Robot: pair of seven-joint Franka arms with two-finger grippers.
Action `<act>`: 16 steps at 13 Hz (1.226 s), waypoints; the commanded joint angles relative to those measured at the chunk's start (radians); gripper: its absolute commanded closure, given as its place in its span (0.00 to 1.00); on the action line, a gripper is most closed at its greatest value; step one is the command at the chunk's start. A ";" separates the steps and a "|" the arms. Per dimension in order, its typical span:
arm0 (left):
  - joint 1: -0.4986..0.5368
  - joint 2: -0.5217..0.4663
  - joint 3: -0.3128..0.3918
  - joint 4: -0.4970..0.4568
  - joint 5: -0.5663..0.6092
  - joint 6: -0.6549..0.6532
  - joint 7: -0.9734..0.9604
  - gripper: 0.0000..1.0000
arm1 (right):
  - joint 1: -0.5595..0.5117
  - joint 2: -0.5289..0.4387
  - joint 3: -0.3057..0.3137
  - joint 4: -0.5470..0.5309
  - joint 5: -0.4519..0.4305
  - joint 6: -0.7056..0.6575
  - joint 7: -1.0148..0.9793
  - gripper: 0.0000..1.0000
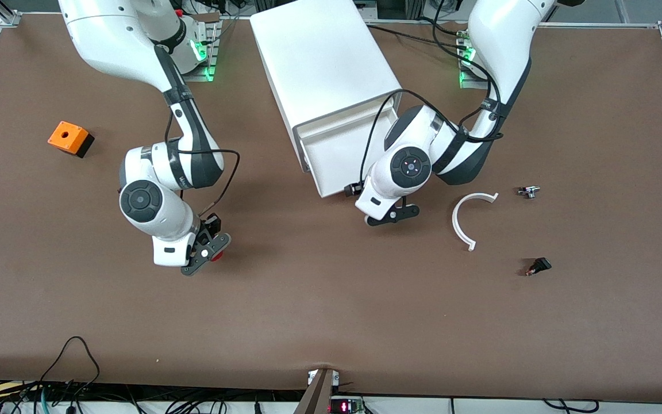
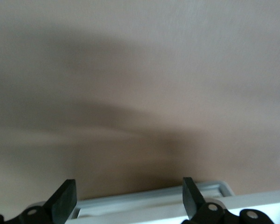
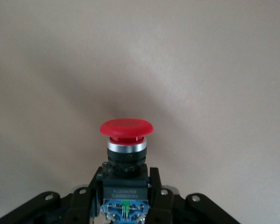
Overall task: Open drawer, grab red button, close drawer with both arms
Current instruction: 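Push the drawer shut with the left gripper while the right gripper lowers the button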
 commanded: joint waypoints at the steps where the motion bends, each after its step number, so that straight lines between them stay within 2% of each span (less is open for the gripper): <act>1: 0.005 -0.023 -0.012 -0.027 -0.034 -0.057 0.034 0.00 | -0.002 -0.066 0.006 -0.117 0.012 0.051 0.012 0.64; 5: -0.002 -0.021 -0.041 -0.032 -0.078 -0.104 0.030 0.00 | -0.002 -0.114 0.008 -0.216 0.011 0.074 0.003 0.64; 8: 0.004 -0.021 -0.061 -0.039 -0.083 -0.126 0.019 0.00 | 0.001 -0.117 0.009 -0.290 0.012 0.157 0.007 0.64; 13: -0.007 -0.015 -0.061 -0.068 -0.167 -0.124 0.021 0.00 | -0.001 -0.142 0.011 -0.440 0.020 0.278 0.013 0.64; 16: -0.009 -0.012 -0.064 -0.071 -0.196 -0.124 0.021 0.00 | -0.001 -0.140 0.011 -0.464 0.019 0.311 0.004 0.61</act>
